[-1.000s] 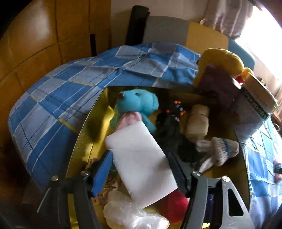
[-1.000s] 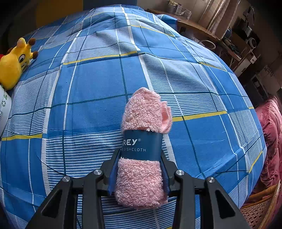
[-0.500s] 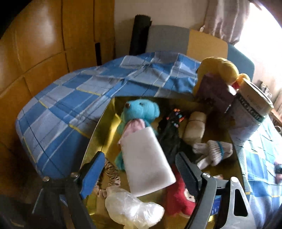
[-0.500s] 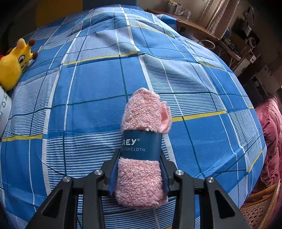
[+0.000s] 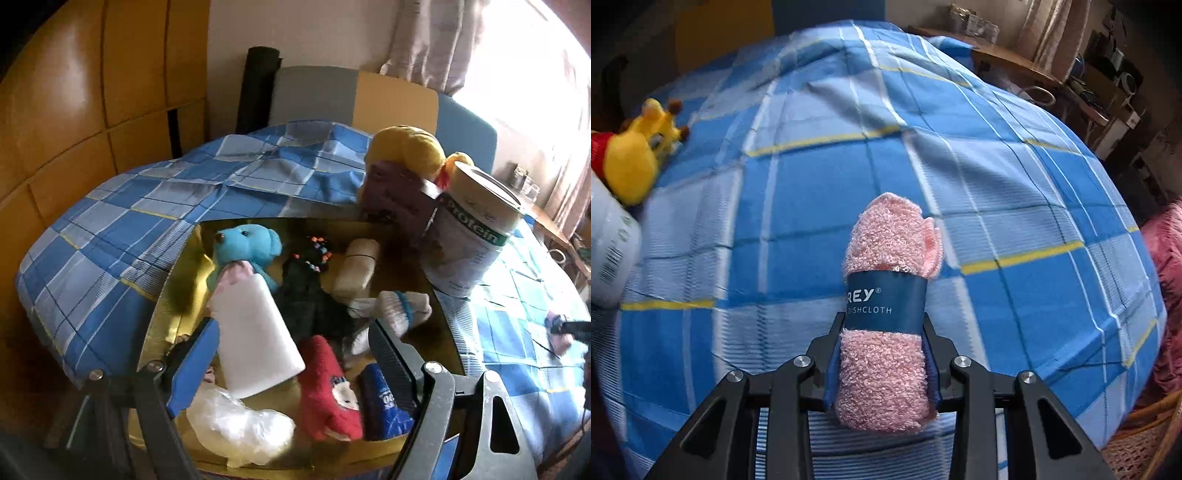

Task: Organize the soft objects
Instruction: 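Carry the white sponge into the gold tray and open the left tool, then carry the pink dishcloth into the gold tray and open the right tool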

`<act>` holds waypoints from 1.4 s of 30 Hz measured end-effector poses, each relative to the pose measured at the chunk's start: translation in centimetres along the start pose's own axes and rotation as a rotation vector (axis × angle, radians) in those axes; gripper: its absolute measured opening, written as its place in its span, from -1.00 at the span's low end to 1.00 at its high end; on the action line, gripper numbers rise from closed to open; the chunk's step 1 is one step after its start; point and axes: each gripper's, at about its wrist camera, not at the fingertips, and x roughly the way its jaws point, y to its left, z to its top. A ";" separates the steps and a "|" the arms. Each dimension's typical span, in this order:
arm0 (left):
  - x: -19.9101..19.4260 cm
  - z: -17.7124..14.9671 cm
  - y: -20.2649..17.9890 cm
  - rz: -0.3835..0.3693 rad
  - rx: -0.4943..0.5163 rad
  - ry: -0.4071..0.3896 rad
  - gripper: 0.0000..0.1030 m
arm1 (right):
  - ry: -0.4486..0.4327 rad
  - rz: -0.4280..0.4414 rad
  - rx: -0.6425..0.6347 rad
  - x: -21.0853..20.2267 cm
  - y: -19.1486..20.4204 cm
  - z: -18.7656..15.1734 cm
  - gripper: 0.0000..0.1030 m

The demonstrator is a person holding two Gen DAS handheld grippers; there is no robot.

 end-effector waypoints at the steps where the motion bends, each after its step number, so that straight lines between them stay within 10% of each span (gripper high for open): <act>1: 0.0 -0.1 -0.1 -0.004 0.004 0.002 0.62 | -0.014 0.011 -0.004 -0.4 0.4 0.3 -0.31; 12: -0.2 -0.7 -0.9 -0.023 0.029 0.011 0.62 | -0.334 0.259 -0.190 -11.4 12.3 7.1 -0.31; 19: -0.4 -0.8 -0.5 -0.017 0.019 0.004 0.62 | -0.458 0.469 -0.452 -19.0 22.7 5.1 -0.31; 28: -0.5 -0.9 2.8 0.046 -0.068 -0.001 0.62 | -0.266 0.676 -0.683 -18.2 33.0 -4.3 -0.31; 42: -0.2 -1.3 5.8 0.144 -0.139 0.015 0.74 | 0.104 0.715 -0.581 -7.5 40.2 -10.3 -0.17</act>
